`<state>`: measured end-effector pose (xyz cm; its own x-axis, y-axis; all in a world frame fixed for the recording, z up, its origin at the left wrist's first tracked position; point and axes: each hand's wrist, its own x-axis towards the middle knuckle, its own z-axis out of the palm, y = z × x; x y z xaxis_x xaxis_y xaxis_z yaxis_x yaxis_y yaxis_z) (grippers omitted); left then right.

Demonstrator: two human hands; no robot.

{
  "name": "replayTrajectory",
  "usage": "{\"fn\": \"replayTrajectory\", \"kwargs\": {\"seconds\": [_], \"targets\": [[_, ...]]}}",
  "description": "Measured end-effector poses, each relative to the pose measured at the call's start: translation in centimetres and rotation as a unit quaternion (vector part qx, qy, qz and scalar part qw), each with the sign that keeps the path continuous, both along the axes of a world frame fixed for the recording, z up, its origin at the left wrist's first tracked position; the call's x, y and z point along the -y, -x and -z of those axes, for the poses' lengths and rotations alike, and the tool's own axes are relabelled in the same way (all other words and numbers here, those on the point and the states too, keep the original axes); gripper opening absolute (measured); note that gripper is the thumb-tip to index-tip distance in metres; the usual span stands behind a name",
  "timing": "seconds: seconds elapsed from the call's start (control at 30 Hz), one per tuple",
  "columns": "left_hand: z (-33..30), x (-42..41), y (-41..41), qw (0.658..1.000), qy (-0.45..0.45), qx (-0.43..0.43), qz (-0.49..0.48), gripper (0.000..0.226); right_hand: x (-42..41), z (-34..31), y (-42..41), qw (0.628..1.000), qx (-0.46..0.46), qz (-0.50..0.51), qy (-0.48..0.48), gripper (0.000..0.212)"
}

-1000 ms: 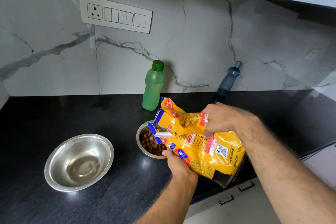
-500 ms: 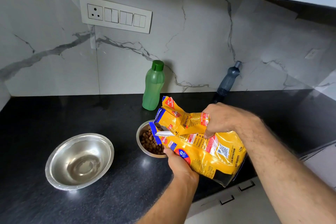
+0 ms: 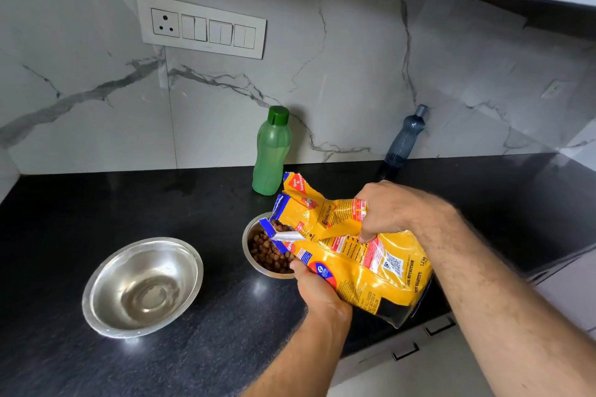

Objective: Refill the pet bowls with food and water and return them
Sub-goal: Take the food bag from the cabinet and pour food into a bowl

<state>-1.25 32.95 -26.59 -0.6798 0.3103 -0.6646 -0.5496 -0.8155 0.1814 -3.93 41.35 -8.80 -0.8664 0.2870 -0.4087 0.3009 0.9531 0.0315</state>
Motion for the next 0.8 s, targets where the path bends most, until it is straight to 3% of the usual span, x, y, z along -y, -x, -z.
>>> {"fn": "replayTrajectory", "kwargs": {"seconds": [0.17, 0.57, 0.8], "targets": [[-0.6, 0.7, 0.0, 0.999, 0.008, -0.032, 0.003, 0.063, 0.5, -0.8, -0.6, 0.999, 0.0, 0.021, 0.032, 0.027], [-0.4, 0.2, 0.4, 0.999, 0.021, -0.004, 0.038, 0.046, -0.5, -1.3, -1.1, 0.997, -0.024, 0.046, 0.064, 0.022], [-0.1, -0.2, 0.3, 0.999, 0.013, -0.009, 0.043, 0.053, -0.7, -0.8, -1.1, 0.997, -0.016, 0.044, 0.064, 0.022]]}}
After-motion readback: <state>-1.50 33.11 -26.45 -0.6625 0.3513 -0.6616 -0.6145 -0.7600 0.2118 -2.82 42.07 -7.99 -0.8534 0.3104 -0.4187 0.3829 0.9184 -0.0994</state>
